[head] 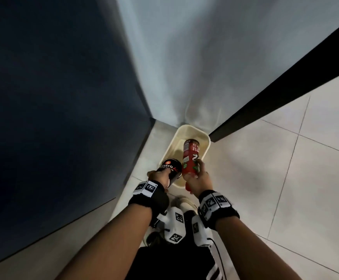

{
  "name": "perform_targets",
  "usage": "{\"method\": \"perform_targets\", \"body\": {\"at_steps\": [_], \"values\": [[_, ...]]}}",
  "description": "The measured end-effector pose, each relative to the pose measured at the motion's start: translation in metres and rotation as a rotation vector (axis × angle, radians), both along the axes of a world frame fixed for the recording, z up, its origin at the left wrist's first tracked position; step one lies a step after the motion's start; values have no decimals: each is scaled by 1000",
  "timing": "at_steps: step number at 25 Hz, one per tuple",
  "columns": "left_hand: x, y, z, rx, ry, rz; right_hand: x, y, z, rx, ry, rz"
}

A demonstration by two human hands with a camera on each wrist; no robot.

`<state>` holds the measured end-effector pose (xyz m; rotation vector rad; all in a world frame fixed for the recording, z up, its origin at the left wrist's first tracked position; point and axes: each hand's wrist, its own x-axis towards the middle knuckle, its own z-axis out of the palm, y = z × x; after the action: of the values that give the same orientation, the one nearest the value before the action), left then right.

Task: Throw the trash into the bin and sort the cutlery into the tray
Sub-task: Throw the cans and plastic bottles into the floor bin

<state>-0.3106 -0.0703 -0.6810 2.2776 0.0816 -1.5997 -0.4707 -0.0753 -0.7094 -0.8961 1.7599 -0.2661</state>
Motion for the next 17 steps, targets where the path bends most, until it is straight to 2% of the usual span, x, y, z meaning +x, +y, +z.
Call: {"method": "perform_targets", "body": {"at_steps": [4, 7, 9, 13, 17], "values": [[-5, -21, -68, 27, 29, -113, 2, -18, -52, -25, 69, 76], [-2, -26, -91, 68, 202, -188, -5, -19, -78, 43, 111, 67], [4, -21, -91, 41, 183, -164, -15, -19, -80, 58, 150, 62], [18, -20, -34, -83, 146, -172, -27, -34, -31, -3, 153, 121], [21, -27, 83, -198, 131, -170, -21, -64, 70, -83, 171, 295]]}}
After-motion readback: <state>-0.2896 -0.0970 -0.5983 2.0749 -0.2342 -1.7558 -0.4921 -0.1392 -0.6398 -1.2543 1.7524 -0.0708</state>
